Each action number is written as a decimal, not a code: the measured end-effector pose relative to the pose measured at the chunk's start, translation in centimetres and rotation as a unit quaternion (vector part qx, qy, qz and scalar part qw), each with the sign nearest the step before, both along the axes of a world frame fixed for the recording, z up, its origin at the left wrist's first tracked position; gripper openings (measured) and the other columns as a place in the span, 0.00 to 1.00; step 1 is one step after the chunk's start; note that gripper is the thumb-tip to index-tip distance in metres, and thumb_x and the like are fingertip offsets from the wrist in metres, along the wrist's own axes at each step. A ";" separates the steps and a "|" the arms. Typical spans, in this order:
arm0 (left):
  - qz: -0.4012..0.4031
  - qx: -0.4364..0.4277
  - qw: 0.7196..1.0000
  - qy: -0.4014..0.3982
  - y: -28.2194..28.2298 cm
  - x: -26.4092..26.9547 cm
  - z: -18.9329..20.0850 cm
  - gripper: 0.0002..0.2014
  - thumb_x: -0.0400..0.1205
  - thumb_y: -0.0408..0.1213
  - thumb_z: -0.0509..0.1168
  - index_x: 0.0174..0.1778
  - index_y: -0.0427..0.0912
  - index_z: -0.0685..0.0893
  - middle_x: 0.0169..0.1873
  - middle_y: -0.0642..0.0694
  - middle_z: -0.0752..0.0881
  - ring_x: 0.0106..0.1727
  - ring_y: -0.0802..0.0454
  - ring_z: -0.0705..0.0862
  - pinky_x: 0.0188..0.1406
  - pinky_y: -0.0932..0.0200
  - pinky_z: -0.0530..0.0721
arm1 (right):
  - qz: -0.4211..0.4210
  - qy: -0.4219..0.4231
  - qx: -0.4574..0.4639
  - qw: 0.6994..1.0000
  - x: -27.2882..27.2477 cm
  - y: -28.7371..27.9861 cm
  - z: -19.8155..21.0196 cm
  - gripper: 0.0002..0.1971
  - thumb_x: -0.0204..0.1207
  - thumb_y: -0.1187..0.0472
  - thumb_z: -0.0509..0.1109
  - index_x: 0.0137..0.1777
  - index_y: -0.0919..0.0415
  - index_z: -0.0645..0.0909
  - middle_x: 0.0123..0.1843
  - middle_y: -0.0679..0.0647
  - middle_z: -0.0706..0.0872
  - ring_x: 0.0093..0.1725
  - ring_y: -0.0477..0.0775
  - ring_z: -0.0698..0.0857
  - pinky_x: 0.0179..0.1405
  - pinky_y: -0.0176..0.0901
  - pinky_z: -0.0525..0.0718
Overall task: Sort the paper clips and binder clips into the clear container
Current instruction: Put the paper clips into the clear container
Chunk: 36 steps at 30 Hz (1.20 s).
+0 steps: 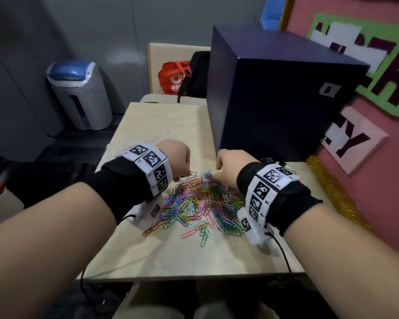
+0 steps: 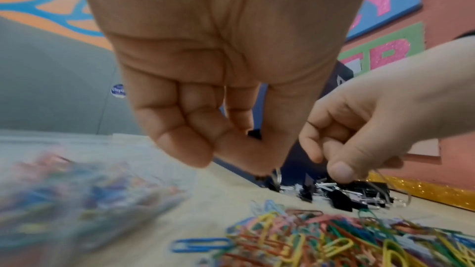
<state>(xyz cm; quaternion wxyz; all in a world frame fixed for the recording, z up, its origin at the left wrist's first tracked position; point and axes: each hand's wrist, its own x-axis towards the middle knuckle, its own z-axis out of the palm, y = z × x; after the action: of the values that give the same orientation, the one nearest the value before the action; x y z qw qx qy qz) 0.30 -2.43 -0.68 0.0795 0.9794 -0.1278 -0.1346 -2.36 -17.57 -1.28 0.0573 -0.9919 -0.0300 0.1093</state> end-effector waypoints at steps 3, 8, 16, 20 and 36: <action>-0.001 -0.047 0.999 -0.008 -2.5 0.6 -0.5 0.04 0.80 0.38 0.69 0.43 0.43 0.87 0.30 0.49 0.88 0.36 0.52 0.87 0.39 0.60 0.84 | -0.072 -0.002 -0.012 0.997 0.7 -2.3 0.2 0.13 0.78 0.58 0.68 0.60 0.61 0.79 0.57 0.58 0.86 0.56 0.60 0.85 0.52 0.47 0.84; 0.014 -0.131 0.991 -0.031 -4.0 1.6 -1.2 0.20 0.81 0.37 0.66 0.70 0.46 0.79 0.58 0.48 0.88 0.62 0.49 0.84 0.61 0.56 0.82 | -0.168 -0.041 0.001 0.985 0.6 -4.1 0.5 0.18 0.80 0.64 0.62 0.70 0.61 0.72 0.65 0.63 0.79 0.60 0.65 0.82 0.53 0.51 0.82; -0.048 0.044 0.998 0.018 0.2 -1.0 0.2 0.15 0.83 0.40 0.66 0.65 0.46 0.84 0.52 0.49 0.88 0.51 0.51 0.86 0.49 0.61 0.79 | 0.009 0.089 -0.081 0.993 0.8 0.2 0.0 0.17 0.82 0.65 0.61 0.69 0.60 0.80 0.69 0.57 0.82 0.65 0.62 0.82 0.66 0.52 0.82; -0.062 0.206 0.976 0.030 3.1 -2.5 0.6 0.14 0.83 0.39 0.63 0.63 0.43 0.86 0.31 0.52 0.84 0.50 0.46 0.86 0.48 0.61 0.78 | 0.057 0.056 -0.040 0.996 0.2 2.5 -0.6 0.23 0.81 0.71 0.59 0.74 0.57 0.75 0.72 0.56 0.79 0.69 0.59 0.80 0.68 0.49 0.80; -0.085 0.203 0.973 0.075 4.0 -4.8 -2.3 0.03 0.79 0.39 0.64 0.46 0.48 0.83 0.32 0.49 0.78 0.30 0.52 0.74 0.33 0.61 0.73 | 0.123 0.086 -0.178 0.973 -0.6 3.1 -0.8 0.21 0.81 0.66 0.60 0.74 0.60 0.75 0.71 0.59 0.79 0.68 0.61 0.80 0.64 0.47 0.80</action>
<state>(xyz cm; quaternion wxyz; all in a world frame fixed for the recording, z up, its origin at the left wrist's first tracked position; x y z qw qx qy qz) -4.51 1.59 -2.97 -0.1233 0.9476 -0.1746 -0.2376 -2.92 -14.43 -2.13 -0.1320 -0.9618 -0.1265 0.2037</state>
